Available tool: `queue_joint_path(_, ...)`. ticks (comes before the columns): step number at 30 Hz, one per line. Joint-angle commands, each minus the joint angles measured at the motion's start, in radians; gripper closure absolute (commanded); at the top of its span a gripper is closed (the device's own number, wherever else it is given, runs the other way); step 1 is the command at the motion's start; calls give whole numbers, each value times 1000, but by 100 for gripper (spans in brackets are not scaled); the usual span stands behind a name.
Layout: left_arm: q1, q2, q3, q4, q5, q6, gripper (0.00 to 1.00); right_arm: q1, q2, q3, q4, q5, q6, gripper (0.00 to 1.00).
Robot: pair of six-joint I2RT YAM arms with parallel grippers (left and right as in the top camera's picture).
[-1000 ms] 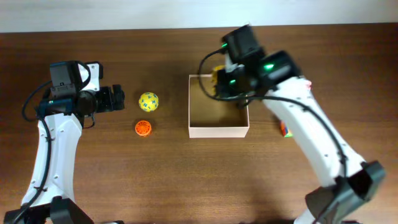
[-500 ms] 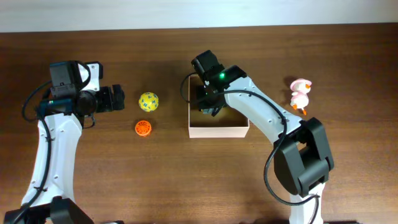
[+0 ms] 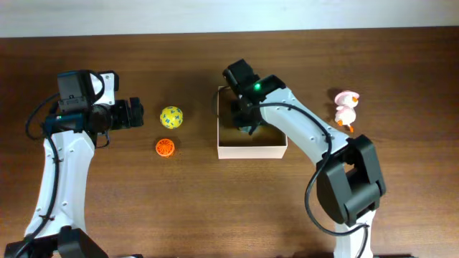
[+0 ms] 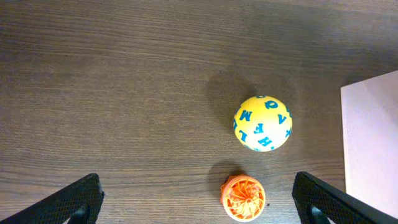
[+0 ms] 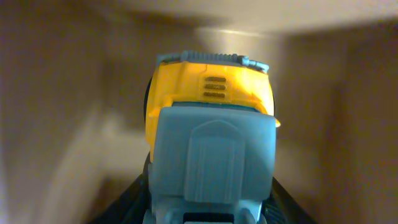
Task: Pack container
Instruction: 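Carry the truck into the pink box and release it, then move the right gripper to the white duck and grasp it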
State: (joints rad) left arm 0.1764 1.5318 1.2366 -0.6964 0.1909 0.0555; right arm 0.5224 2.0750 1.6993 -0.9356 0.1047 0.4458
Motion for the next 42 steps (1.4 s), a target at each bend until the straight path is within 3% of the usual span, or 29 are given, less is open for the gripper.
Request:
queue_joint_path(1,4,7,20,-1,-1,-10,1,-55,2,0,-31,113,8,62)
queue_joint_path(7,4,7,20,-1,-1,-10,1,-92,2,0,-37,105,-30,61)
queue_joint_path(14,4,7,20,-1,-1,-10,1,-92,2,0,-39,107,-33,33)
queue_joint_path(20,4,7,20,-1,-1,-10,1,-77,-53,13,-77,135,-75,28)
queue_joint_path(26,4,7,20,-1,-1,-10,1,-82,-214,91,-171,145,-106,21)
queue_joint_path(29,4,7,20,-1,-1,-10,1,-141,-325,109,-183,170,-124,15)
queue_joint_path(33,4,7,20,-1,-1,-10,1,-275,-395,109,-184,176,-125,14)
queue_joint_path(42,4,7,20,-1,-1,-10,1,-520,-223,58,-159,105,-143,14)
